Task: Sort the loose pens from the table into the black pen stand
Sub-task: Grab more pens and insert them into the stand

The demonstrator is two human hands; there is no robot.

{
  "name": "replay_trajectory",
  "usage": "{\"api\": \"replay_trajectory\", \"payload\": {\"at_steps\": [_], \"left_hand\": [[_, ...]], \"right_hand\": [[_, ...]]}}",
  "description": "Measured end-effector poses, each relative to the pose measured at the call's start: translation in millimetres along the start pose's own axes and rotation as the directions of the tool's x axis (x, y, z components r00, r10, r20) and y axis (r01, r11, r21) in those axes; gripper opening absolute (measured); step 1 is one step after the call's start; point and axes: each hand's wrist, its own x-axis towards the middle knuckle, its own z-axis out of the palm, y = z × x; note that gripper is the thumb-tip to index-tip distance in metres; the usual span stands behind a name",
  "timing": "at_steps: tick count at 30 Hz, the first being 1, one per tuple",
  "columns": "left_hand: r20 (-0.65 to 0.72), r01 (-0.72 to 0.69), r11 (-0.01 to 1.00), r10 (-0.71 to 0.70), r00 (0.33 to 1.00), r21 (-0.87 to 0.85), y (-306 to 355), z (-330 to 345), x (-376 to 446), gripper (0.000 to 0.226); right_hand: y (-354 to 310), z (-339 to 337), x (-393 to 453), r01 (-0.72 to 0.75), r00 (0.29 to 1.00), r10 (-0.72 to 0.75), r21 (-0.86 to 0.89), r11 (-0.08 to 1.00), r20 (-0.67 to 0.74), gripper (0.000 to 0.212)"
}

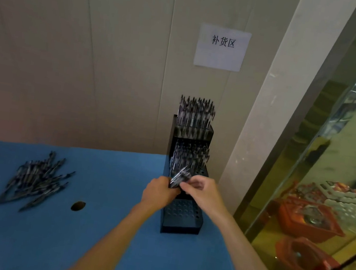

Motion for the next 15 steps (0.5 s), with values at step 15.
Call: {"api": "replay_trajectory", "payload": {"at_steps": [15], "left_hand": [[-0.057, 0.110, 0.992, -0.107, 0.993, 0.061, 20, 0, 21, 0.018]], "right_hand": [[-1, -17, 44, -0.107, 0.990, 0.131, 0.337, 0.936, -0.048, 0.010]]}}
